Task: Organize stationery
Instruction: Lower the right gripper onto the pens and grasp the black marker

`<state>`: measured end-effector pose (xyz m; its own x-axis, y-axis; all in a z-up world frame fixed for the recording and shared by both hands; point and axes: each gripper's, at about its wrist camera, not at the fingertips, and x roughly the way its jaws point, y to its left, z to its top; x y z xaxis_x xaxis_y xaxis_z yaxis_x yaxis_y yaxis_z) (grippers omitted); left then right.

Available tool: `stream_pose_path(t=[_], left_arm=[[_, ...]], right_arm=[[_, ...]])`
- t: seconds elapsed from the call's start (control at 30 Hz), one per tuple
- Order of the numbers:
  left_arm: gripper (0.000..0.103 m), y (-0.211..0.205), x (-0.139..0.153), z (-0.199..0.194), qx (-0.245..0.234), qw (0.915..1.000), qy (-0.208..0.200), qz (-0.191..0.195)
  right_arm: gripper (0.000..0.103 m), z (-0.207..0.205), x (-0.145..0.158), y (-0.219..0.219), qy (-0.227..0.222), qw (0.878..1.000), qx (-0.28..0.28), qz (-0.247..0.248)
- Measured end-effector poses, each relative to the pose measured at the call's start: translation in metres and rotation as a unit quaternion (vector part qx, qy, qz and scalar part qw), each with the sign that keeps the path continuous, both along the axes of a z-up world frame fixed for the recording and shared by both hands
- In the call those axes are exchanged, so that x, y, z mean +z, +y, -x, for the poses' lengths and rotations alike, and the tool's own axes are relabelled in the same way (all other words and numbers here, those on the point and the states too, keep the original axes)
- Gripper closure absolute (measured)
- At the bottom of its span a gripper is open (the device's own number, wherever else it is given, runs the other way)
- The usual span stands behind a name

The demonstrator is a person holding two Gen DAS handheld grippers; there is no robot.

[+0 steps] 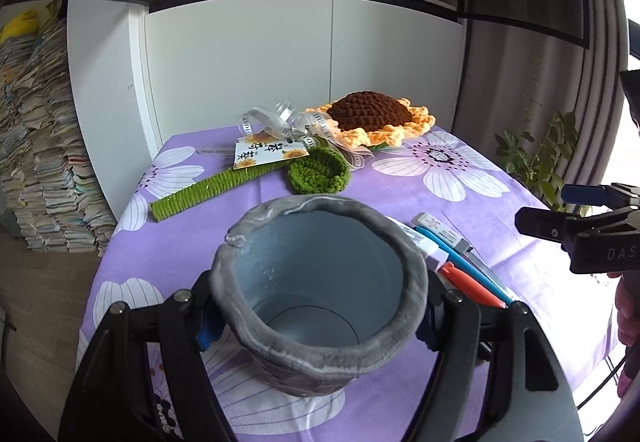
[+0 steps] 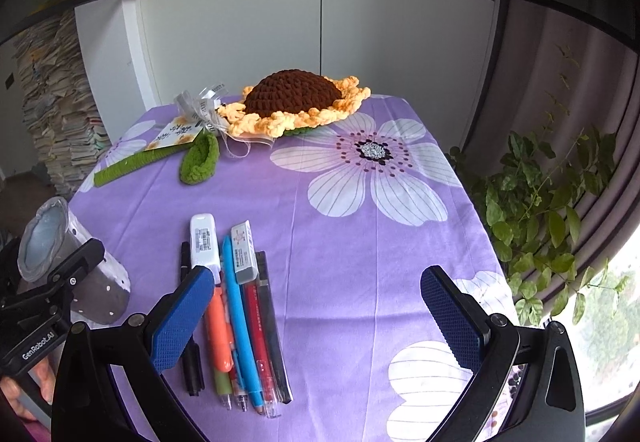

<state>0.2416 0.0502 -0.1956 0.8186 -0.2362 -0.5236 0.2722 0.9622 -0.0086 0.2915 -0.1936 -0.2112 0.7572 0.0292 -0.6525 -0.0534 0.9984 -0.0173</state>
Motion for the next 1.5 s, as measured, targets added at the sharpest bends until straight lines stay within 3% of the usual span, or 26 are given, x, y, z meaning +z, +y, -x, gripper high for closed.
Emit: stream_pose_path(t=[0.13,0.2,0.27,0.33,0.43,0.5,0.63,0.8,0.87,0.9,1.07,1.37,1.5], left_arm=[[0.029,-0.003,-0.005,0.001,-0.001,1.0000,0.006,-0.007],[0.022,-0.002,-0.007,0.003,0.001,0.9999,0.009,-0.011],[0.012,-0.002,-0.007,0.007,0.004,0.9999,0.005,-0.016],[0.011,-0.002,-0.005,0.013,0.005,0.9998,-0.006,-0.020],[0.012,0.001,-0.002,0.018,0.004,0.9998,-0.014,-0.015],[0.032,0.003,-0.002,0.019,0.003,0.9998,-0.014,-0.010],[0.032,0.009,-0.002,0.018,0.004,0.9999,-0.010,0.006],[0.032,0.007,-0.003,0.023,-0.001,0.9999,-0.017,0.000],[0.032,0.007,-0.003,0.023,-0.002,0.9999,-0.016,0.000],[0.032,0.008,-0.003,0.023,-0.001,0.9999,-0.015,0.001],[0.032,0.014,-0.001,0.022,0.020,0.9994,-0.020,-0.021],[0.032,0.023,-0.003,0.020,0.016,0.9996,-0.017,-0.013],[0.032,0.023,-0.003,0.021,0.013,0.9997,-0.017,-0.012]], right_arm=[[0.000,0.003,-0.003,0.006,0.009,1.000,0.026,0.000],[0.007,0.006,-0.007,0.011,0.014,0.999,0.042,0.002],[0.028,0.008,-0.010,0.016,0.023,0.998,0.062,0.006],[0.044,0.011,-0.013,0.020,0.032,0.997,0.075,0.006],[0.055,0.015,-0.018,0.026,0.045,0.994,0.102,-0.001],[0.055,0.018,-0.020,0.032,0.053,0.990,0.128,-0.017],[0.055,0.017,-0.019,0.047,0.061,0.984,0.162,-0.030],[0.056,0.007,-0.022,0.064,0.074,0.979,0.190,-0.030],[0.079,-0.003,-0.027,0.073,0.089,0.974,0.204,-0.031],[0.083,-0.009,-0.030,0.076,0.099,0.972,0.209,-0.030],[0.083,-0.039,-0.042,0.093,0.126,0.969,0.213,-0.022],[0.083,-0.063,-0.046,0.109,0.117,0.974,0.195,0.014],[0.083,-0.071,-0.052,0.114,0.135,0.970,0.199,0.024]])
